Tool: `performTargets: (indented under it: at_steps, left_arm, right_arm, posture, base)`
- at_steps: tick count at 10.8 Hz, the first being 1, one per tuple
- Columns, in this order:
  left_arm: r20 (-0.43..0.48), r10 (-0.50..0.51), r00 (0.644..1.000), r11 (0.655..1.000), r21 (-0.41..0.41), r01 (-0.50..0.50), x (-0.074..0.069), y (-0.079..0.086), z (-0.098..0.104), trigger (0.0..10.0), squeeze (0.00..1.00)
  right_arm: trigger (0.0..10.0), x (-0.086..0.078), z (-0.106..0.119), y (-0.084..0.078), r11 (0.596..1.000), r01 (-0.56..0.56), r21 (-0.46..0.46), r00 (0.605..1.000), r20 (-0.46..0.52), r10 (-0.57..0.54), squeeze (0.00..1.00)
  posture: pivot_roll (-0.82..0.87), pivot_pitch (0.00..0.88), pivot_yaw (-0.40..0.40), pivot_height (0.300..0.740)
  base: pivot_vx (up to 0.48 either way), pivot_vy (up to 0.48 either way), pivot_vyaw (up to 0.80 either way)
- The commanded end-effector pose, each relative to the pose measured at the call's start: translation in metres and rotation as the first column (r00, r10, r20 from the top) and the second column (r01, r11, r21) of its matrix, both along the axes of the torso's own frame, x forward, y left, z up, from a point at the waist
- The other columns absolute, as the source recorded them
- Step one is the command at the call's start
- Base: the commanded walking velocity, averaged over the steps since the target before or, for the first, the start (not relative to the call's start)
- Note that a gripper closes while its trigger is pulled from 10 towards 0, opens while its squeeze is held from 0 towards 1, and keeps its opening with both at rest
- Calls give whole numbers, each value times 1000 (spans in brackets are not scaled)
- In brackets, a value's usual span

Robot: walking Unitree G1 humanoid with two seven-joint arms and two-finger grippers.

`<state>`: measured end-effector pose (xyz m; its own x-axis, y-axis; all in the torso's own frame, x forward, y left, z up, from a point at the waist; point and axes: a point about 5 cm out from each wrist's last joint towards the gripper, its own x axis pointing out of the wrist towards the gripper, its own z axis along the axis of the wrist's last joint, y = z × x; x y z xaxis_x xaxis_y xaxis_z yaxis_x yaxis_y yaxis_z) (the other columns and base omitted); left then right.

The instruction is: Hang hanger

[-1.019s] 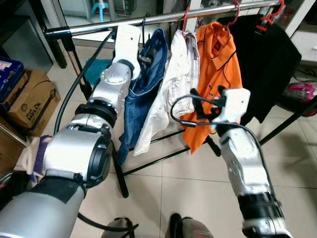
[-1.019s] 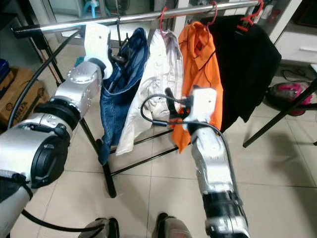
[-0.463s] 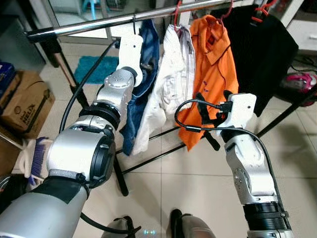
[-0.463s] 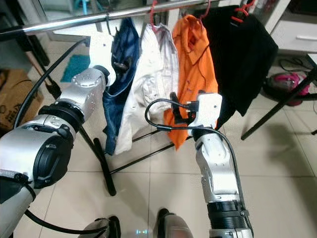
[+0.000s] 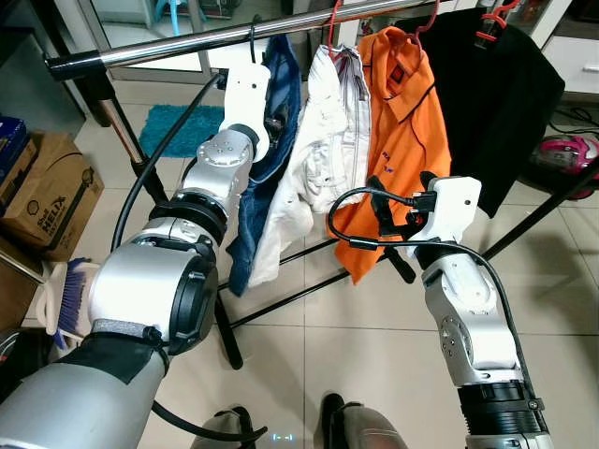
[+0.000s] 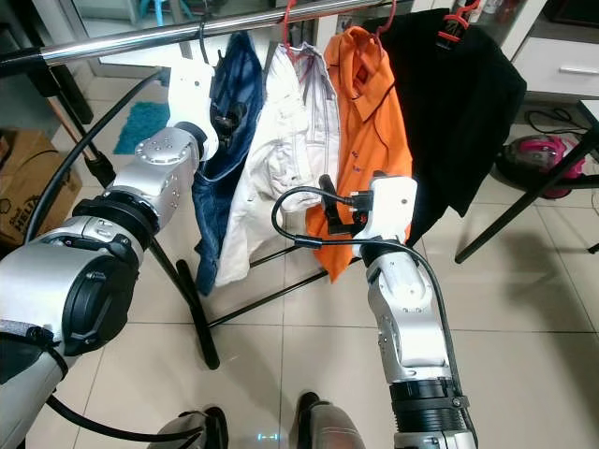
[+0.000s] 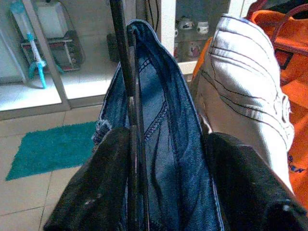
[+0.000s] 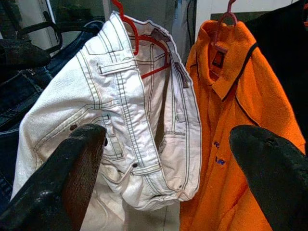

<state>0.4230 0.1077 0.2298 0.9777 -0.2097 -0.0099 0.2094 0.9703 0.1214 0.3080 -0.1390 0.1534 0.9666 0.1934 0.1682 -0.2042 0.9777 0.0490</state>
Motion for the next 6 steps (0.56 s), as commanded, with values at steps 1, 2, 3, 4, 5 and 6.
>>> performTargets:
  at_steps: [1, 2, 3, 4, 5, 6]
  left_arm:
    - [-6, 3, 1000, 1000, 19, -3, 0, 1, -2, 0, 0]
    - [36, -2, 999, 998, 69, -1, 0, 0, 2, 0, 0]
    - [55, -9, 998, 997, 74, 4, 0, -1, 3, 0, 0]
    - [61, -10, 998, 997, 73, 6, -1, -1, 3, 0, 0]
    - [125, -24, 992, 999, 44, 19, -1, -1, 13, 0, 0]
    - [172, -41, 984, 999, 21, 38, -1, -1, 21, 0, 0]
  right_arm:
    - [10000, 0, 2, -1, 1000, -2, -13, 1000, 2, 2, 0]
    - [10000, 1, 3, -2, 1000, -2, -17, 1000, 4, 2, 0]
    - [10000, 2, 2, -1, 1000, -2, -15, 1000, 2, 2, 0]
    - [10000, 3, 1, -1, 1000, -4, -14, 1000, 1, 4, 0]
    - [10000, 6, 3, 5, 1000, -17, -6, 1000, 7, 17, 0]
    - [10000, 7, 3, 7, 1000, -21, -3, 1000, 9, 21, 0]
  posture:
    - [-280, 144, 9, 740]
    - [-268, 142, 4, 740]
    - [-257, 142, 5, 740]
    - [-254, 143, 6, 740]
    - [-231, 137, 6, 740]
    - [-222, 134, 4, 740]
  base:
    - [0, 0, 0]
    - [0, 0, 0]
    - [0, 0, 0]
    - [0, 0, 0]
    - [0, 0, 0]
    - [0, 0, 0]
